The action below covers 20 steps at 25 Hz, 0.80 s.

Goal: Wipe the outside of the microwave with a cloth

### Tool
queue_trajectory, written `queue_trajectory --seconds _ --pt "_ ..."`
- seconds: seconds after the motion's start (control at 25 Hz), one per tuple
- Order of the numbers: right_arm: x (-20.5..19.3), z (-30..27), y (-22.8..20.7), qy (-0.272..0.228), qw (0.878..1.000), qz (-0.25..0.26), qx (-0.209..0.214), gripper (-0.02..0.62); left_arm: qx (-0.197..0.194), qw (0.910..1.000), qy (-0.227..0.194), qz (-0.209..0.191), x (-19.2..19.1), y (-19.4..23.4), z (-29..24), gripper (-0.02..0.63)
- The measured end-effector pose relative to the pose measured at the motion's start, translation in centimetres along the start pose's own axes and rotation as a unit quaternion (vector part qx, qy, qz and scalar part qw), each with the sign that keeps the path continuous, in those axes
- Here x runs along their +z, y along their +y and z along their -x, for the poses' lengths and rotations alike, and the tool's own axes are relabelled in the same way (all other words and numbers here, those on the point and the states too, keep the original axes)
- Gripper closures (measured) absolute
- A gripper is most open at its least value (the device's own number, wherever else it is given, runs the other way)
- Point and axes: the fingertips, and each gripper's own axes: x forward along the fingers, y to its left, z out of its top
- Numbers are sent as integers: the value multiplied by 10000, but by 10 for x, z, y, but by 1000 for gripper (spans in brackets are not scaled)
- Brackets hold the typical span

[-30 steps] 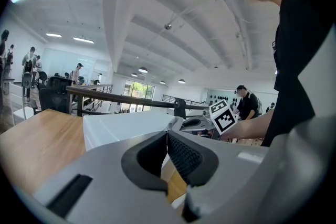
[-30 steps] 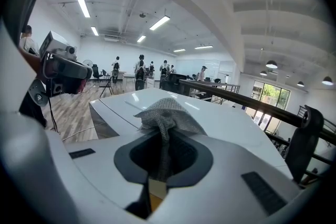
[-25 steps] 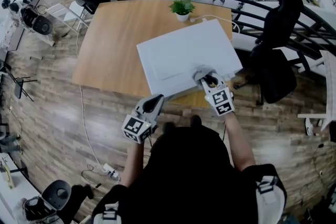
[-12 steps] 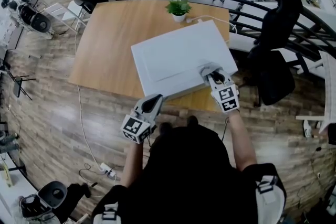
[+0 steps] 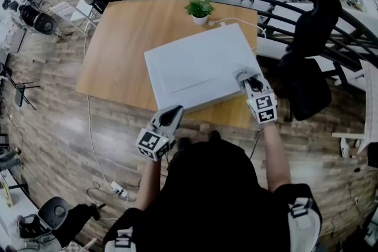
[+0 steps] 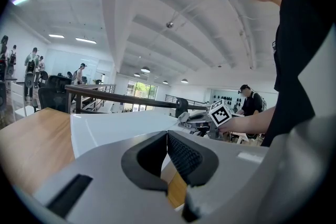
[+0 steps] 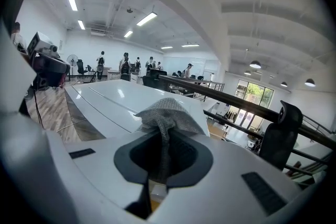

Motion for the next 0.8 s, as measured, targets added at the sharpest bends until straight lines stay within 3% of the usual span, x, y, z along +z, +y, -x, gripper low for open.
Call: queue_trajectory --seconds 0.8 --pt "-12 -2 -52 138 9995 171 -238 577 131 9999 -6 37 -2 -12 -11 603"
